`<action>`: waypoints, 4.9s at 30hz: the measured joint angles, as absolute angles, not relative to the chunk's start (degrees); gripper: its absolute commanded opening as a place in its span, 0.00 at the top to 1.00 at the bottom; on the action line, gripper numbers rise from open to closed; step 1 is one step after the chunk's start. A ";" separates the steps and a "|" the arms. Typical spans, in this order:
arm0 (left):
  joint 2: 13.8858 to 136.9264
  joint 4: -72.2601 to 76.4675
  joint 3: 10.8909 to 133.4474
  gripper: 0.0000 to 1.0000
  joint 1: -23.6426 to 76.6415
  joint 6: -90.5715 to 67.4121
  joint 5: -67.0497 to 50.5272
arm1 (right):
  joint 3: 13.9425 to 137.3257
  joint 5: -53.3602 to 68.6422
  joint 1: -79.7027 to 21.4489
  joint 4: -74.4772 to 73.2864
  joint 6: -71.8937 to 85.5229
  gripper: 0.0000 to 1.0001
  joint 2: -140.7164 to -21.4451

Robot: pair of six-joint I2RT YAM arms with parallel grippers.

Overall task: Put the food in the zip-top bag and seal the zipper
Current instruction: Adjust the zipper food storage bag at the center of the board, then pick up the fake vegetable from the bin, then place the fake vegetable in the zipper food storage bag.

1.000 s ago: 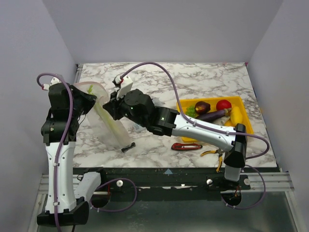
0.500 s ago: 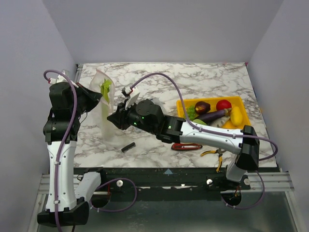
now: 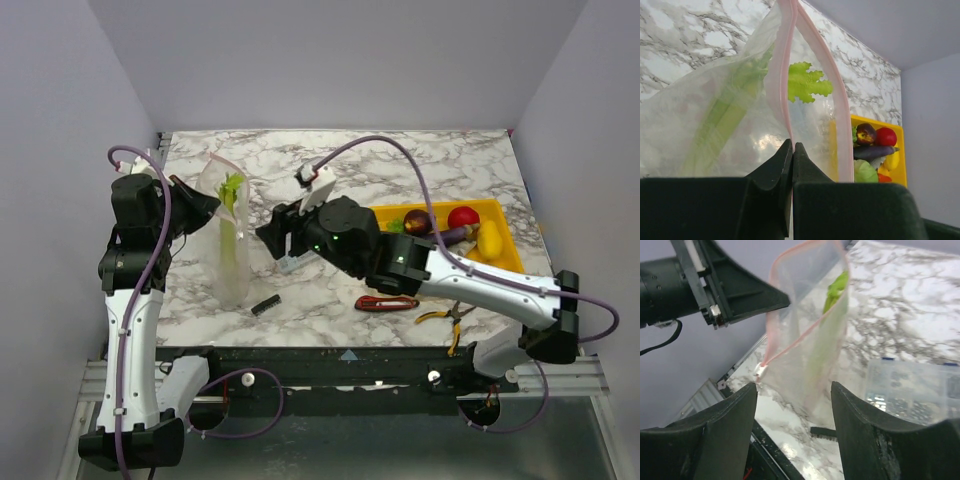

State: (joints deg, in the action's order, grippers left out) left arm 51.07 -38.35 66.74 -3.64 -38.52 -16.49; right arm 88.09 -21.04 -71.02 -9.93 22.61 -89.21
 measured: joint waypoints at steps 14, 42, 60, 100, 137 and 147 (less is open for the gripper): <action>52.51 -35.03 66.37 1.00 -3.62 -36.82 -23.99 | 68.38 -28.82 -43.75 -27.73 30.20 0.01 -71.55; 52.58 -30.04 62.92 1.00 1.06 -34.39 -32.25 | 43.27 -13.74 -4.23 -13.69 50.30 0.07 -72.29; 52.58 -31.05 63.13 1.00 3.88 -33.69 -33.74 | 40.18 -13.93 -2.50 -5.02 57.06 0.34 -78.78; 53.43 -31.79 63.94 1.00 3.90 -33.01 -33.89 | 54.35 -8.10 -7.05 1.41 37.71 1.00 -61.06; 51.00 -32.16 64.18 1.00 4.14 -35.46 -31.92 | 80.09 -29.47 -60.23 14.61 28.01 0.90 -88.66; 51.00 -31.92 64.18 1.00 4.16 -36.64 -31.92 | 81.36 -32.10 -61.06 13.06 26.11 0.74 -91.72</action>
State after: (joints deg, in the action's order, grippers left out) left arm 51.00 -31.92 64.18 4.16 -36.64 -31.92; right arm 81.36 -32.10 -61.06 13.06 26.11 -91.72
